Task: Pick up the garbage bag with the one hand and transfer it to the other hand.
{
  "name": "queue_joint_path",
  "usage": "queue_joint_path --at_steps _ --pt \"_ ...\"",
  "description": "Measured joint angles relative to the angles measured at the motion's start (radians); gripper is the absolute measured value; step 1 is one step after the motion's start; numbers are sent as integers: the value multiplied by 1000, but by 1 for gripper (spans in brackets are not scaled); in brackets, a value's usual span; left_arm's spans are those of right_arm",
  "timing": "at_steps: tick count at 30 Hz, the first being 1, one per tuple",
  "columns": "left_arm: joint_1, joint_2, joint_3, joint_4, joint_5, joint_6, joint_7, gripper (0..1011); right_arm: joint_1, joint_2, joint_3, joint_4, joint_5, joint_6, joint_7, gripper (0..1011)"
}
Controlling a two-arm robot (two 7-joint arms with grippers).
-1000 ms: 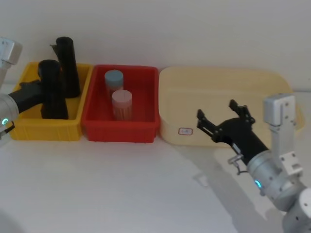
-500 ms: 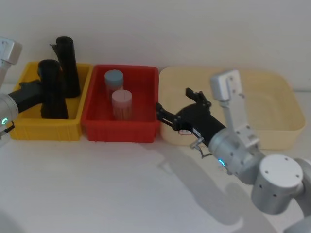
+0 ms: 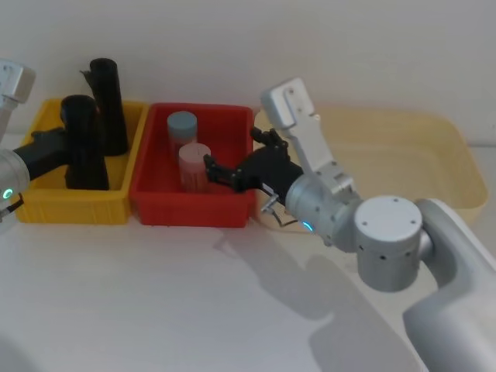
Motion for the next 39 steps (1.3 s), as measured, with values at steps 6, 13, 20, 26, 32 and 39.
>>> queue_joint_path --at_steps 6,13,20,26,32,39 --pt "0 0 0 0 0 0 0 465 62 -27 -28 61 -31 42 4 1001" --pt "0 0 0 0 0 0 0 465 117 -59 -45 131 -51 72 6 1001" --pt "0 0 0 0 0 0 0 465 153 -89 -49 194 -56 94 13 1001" --pt "0 0 0 0 0 0 0 465 176 -120 -41 246 -48 113 21 1001" --pt "0 0 0 0 0 0 0 465 192 -147 -23 290 -29 128 28 1001" --pt "0 0 0 0 0 0 0 465 209 -184 9 351 1 145 36 1001"
